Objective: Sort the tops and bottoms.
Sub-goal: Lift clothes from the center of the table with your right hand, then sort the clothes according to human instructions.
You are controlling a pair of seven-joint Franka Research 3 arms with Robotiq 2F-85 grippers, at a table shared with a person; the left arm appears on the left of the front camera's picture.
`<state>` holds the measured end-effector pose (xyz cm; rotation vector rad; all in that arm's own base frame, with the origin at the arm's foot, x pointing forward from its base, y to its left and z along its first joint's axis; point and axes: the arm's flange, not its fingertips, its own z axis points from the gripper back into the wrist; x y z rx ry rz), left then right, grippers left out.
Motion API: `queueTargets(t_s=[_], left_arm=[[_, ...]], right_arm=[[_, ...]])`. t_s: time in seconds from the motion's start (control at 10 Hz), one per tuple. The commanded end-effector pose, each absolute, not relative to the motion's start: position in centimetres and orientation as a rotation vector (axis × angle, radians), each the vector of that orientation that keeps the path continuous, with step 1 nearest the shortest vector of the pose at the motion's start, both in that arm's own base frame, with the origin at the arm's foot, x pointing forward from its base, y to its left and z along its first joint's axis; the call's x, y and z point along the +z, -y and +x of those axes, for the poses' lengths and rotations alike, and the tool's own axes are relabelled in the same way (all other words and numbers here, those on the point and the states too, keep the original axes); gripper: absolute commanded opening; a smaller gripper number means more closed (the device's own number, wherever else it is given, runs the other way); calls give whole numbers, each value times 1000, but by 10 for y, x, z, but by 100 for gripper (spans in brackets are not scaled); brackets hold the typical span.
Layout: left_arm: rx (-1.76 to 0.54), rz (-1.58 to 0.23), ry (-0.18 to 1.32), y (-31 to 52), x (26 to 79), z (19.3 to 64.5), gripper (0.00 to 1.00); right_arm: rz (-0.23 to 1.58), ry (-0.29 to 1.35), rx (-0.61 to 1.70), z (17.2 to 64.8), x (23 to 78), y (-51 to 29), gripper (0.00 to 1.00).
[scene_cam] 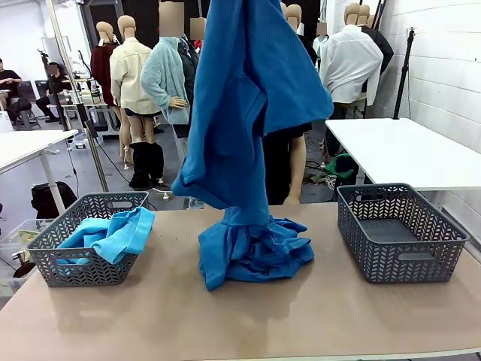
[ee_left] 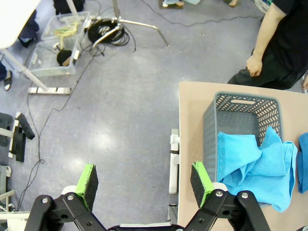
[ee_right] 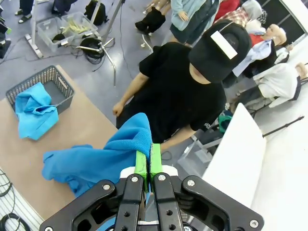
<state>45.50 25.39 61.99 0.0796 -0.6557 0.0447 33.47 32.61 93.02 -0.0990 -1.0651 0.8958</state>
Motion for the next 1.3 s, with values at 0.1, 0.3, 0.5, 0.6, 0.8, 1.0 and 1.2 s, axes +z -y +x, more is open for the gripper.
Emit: queueTargets(t_s=[0.1,0.3,0.5,0.6,0.8,1.0,1.2], left_arm=[[35,94,649,-255,619,453,100],[35,94,649,-255,619,453,100],[35,94,649,-255,619,453,100],[35,94,649,-255,619,453,100],[35,94,649,-255,619,453,100],[35,94,649,-255,619,453,100],[35,94,649,-255,619,453,100]], right_arm=[[-109,1074,907,334,932,-323,0],[-109,1074,907,334,932,-323,0],[-109,1074,907,334,932,-323,0],[-109,1074,907,334,932,-323,0],[-109,1074,907,334,932,-323,0],[-109,1074,907,334,932,-323,0],[-109,1074,907,334,932,-323,0]])
